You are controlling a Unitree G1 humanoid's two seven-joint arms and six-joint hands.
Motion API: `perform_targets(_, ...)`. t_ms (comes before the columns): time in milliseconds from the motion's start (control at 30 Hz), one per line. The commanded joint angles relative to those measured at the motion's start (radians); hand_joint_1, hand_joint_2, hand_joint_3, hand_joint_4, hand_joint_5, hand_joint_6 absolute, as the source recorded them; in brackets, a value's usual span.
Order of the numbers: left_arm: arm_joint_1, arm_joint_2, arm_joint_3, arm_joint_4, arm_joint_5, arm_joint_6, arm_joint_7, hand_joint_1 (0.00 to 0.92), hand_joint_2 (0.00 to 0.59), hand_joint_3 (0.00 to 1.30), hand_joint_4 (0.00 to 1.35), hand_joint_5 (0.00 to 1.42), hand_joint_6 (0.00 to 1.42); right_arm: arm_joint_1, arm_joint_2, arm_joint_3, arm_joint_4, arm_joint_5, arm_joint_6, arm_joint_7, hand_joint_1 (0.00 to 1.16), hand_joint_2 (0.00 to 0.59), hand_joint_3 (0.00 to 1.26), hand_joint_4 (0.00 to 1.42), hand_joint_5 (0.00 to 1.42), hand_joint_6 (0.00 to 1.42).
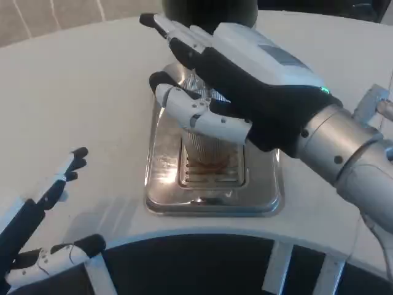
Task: Grasp the cup under the faucet to collect the drink, then remove the cup.
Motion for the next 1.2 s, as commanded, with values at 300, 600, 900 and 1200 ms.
perform_targets(300, -0.068, -0.138, -0.046, -0.064, 0.045, 0.104, 0.007, 0.177, 0.029, 0.00, 0.00, 0.17, 0.31, 0.032, 0.025, 0.007, -0.054, -0.006, -0.009, 0.062, 0.00, 0.543, 0.00, 0.00, 0.00, 0.00)
perform_targets(600, -0.186, -0.214, -0.098, 0.004, 0.089, 0.140, 0.027, 0.194, 0.025, 0.00, 0.00, 0.19, 0.30, 0.044, 0.023, -0.010, -0.077, -0.026, 0.012, 0.091, 0.00, 0.543, 0.00, 0.00, 0.00, 0.00)
perform_targets(900, -0.310, -0.246, -0.134, 0.095, 0.108, 0.151, 0.049, 0.202, 0.034, 0.00, 0.00, 0.20, 0.30, 0.059, 0.034, -0.001, -0.092, -0.054, 0.026, 0.100, 0.00, 0.543, 0.00, 0.00, 0.00, 0.00)
perform_targets(1200, -0.450, -0.285, -0.188, 0.217, 0.128, 0.162, 0.060, 0.204, 0.036, 0.00, 0.00, 0.20, 0.30, 0.078, 0.031, -0.019, -0.100, -0.063, 0.019, 0.114, 0.00, 0.543, 0.00, 0.00, 0.00, 0.00)
